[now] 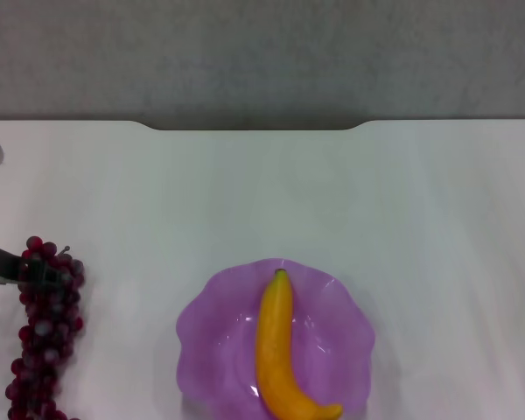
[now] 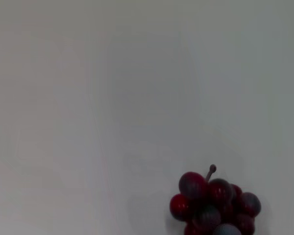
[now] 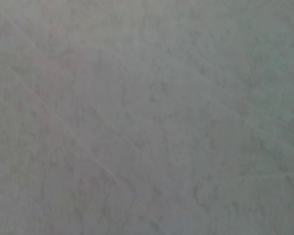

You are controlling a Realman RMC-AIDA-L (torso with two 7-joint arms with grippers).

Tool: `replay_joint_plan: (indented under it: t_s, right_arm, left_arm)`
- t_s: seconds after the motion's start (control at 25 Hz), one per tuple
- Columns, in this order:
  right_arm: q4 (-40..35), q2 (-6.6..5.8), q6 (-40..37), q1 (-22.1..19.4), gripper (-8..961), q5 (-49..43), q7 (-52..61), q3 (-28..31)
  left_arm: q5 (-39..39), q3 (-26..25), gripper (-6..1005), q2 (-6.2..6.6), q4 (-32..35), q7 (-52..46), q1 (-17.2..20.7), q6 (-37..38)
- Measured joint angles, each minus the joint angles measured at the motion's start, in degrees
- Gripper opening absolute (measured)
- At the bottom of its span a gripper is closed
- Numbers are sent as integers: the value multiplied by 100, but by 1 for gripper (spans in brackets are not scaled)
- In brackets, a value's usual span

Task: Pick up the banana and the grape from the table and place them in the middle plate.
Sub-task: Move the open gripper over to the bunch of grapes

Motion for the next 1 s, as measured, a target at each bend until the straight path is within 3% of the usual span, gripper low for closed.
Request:
replay_joint_plan:
  t_s: [0.16,0.6,1.0]
  right_arm:
    - [0,6,0,9,770,-1,0,1]
    - [0,6,0,11,770,-1,0,2]
    - [0,6,-8,11,770,-1,0,-7]
  left_arm:
    - [0,0,700,0,108,18,-48,34]
    - [0,0,689,-7,190,39,-73,58]
    - [0,-92,514,-2,252,94,-97,75]
